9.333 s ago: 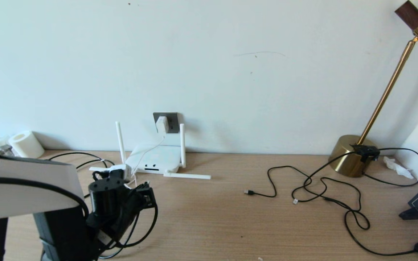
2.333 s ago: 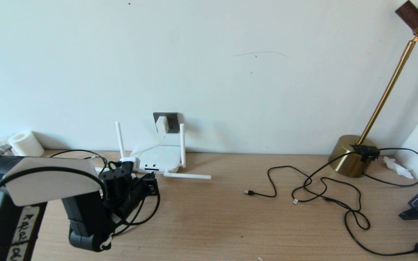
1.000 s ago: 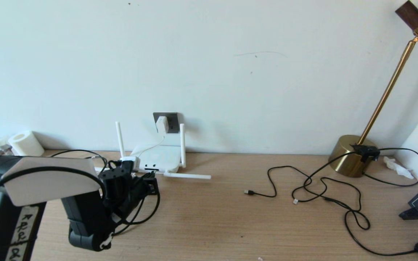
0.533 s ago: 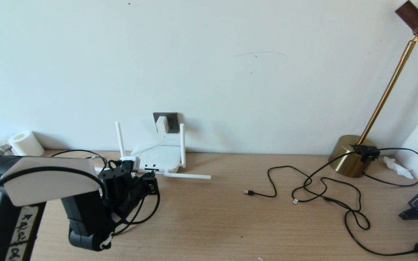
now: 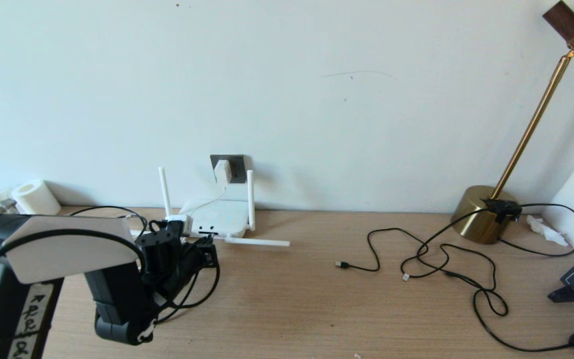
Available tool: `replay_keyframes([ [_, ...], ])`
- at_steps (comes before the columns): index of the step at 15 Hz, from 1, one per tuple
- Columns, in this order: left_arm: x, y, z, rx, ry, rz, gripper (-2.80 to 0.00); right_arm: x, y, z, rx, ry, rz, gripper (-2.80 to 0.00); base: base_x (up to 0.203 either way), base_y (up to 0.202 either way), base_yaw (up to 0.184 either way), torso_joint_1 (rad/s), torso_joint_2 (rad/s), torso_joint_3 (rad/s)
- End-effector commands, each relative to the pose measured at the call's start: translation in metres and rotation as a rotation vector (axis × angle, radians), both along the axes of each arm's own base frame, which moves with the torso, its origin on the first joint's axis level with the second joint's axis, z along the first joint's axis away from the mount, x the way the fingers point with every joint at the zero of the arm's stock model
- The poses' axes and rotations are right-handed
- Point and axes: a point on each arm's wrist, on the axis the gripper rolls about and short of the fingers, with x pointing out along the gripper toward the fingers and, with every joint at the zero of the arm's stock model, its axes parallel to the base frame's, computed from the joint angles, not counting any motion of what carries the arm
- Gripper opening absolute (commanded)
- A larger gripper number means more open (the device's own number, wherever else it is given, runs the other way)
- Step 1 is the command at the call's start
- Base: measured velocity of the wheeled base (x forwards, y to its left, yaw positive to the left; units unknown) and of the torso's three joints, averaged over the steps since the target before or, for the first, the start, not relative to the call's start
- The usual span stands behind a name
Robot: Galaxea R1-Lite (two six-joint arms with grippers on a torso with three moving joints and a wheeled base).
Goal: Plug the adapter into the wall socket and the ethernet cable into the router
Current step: Plug cable into router interface
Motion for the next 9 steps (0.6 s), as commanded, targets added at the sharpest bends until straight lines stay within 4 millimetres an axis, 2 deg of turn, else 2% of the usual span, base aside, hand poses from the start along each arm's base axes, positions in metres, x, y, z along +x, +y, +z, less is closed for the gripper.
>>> replay_keyframes([
  [1,0.0011,-0.0001,0.0002,-0.002,-0.009,0.001,-2.8,0.0001,0.0,-0.0001,-0.001,0.003,0.001,0.0,0.0,0.0,0.0,0.0,0.0,0.0],
  [9,0.0007,-0.0001,0.0028,-0.003,-0.015,0.001,-2.8,0.0001,0.0,-0.0001,-0.001,0.003,0.001,0.0,0.0,0.0,0.0,0.0,0.0,0.0],
])
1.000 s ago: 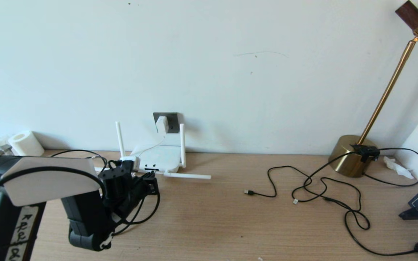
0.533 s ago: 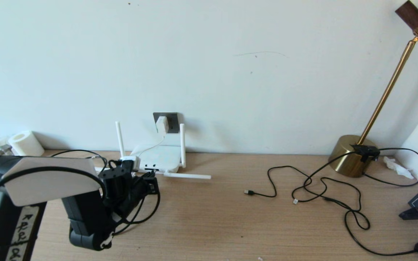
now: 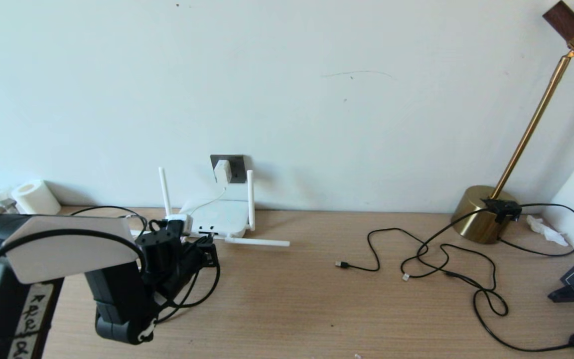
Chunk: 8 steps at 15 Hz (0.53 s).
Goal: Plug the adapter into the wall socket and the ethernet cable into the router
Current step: Plug cable into router interface
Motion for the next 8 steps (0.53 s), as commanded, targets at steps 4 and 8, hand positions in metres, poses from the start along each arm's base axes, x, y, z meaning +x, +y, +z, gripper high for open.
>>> replay_keyframes([
  [4,0.0001,0.0001,0.0021,-0.003,-0.011,0.001,-2.8,0.0001,0.0,0.0,-0.001,0.002,0.0,0.0,0.0,0.0,0.0,0.0,0.0,0.0],
  [8,0.0004,0.0,0.0018,-0.003,-0.012,0.001,-2.8,0.0001,0.0,-0.0001,-0.001,0.003,0.001,0.0,0.0,0.0,0.0,0.0,0.0,0.0],
])
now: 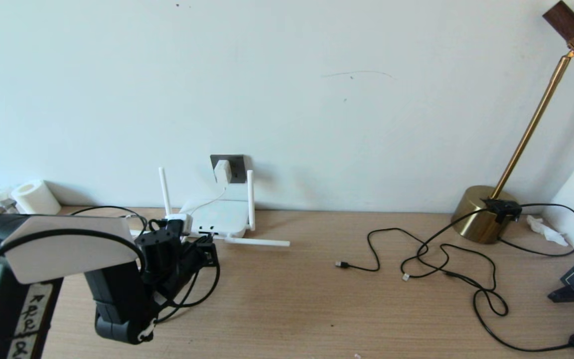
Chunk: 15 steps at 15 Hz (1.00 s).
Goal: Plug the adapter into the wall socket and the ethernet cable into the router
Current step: Plug cable into router interface
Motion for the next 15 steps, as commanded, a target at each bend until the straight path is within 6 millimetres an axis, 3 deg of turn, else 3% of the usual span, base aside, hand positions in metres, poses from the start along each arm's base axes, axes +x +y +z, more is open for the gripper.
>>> replay_keyframes([
  [1,0.0002,0.0,0.0006,-0.002,-0.008,0.001,-2.8,0.0001,0.0,-0.0001,-0.001,0.003,0.002,0.0,0.0,0.0,0.0,0.0,0.0,0.0],
  [15,0.003,-0.0006,-0.0005,0.001,-0.013,0.0,-2.8,0.0001,0.0,-0.0001,-0.001,0.003,0.002,0.0,0.0,0.0,0.0,0.0,0.0,0.0],
])
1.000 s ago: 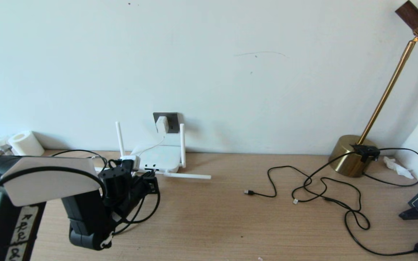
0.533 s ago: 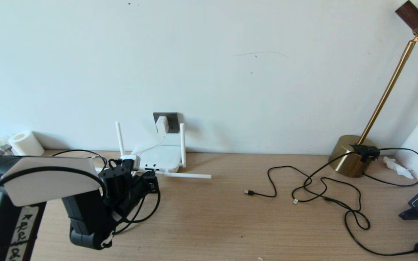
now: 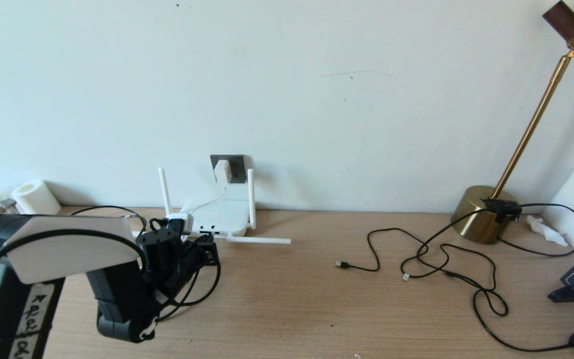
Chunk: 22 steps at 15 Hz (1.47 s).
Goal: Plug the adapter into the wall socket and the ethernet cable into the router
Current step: Plug cable into router interface
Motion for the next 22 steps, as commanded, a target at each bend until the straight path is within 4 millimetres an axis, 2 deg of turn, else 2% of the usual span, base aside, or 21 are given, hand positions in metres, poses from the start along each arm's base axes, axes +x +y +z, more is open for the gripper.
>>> replay_keyframes([
  [1,0.0003,0.0,-0.0003,-0.001,-0.006,0.001,-2.8,0.0001,0.0,-0.0001,-0.001,0.003,0.002,0.0,0.0,0.0,0.0,0.0,0.0,0.0],
  [22,0.0048,-0.0009,-0.0012,-0.003,-0.016,0.001,-2.8,0.0001,0.0,0.0001,-0.001,0.001,0.002,0.0,0.0,0.0,0.0,0.0,0.0,0.0],
])
